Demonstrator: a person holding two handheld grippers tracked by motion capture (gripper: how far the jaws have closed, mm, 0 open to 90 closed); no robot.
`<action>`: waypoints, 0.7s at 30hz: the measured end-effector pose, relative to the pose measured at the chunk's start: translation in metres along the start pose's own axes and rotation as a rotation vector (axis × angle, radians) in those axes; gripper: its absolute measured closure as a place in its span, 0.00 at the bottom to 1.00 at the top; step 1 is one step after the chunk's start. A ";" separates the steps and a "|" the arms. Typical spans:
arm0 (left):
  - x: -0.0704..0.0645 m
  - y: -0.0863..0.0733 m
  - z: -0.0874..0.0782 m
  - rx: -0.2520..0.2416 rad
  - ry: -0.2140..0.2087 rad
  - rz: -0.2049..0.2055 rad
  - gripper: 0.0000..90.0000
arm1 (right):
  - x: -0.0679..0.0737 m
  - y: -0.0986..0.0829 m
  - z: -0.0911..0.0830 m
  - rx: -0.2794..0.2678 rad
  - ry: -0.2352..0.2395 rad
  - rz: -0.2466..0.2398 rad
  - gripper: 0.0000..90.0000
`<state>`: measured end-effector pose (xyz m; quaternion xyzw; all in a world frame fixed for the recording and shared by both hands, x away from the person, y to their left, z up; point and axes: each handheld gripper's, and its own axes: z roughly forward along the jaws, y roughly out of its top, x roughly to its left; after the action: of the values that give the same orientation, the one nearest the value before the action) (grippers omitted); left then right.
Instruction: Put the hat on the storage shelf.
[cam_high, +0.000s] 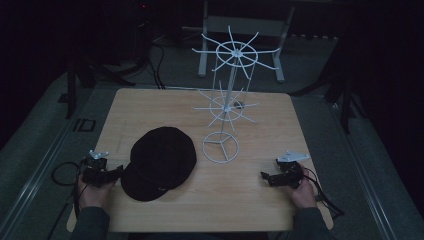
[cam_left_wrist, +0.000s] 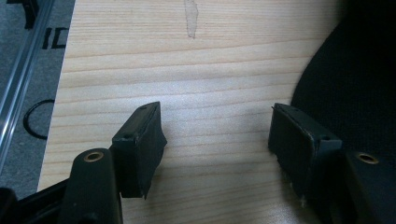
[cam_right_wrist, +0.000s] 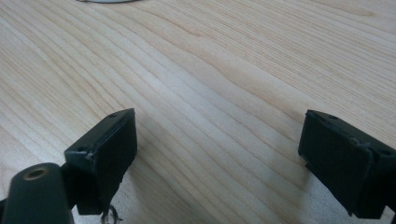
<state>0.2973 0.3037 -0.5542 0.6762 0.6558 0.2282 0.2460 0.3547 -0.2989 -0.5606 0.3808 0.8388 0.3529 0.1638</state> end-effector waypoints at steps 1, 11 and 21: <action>0.000 0.001 0.000 0.002 -0.004 0.004 0.41 | 0.000 0.000 0.000 0.000 0.000 0.001 0.13; 0.000 0.005 -0.010 0.037 -0.077 0.019 0.56 | 0.000 -0.001 0.000 -0.001 -0.001 0.001 0.13; -0.005 0.020 -0.029 0.026 -0.133 0.042 0.53 | 0.000 -0.001 -0.001 0.000 -0.001 0.001 0.13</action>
<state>0.2944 0.2991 -0.5188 0.7066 0.6267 0.1792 0.2753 0.3541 -0.2993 -0.5607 0.3814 0.8385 0.3529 0.1640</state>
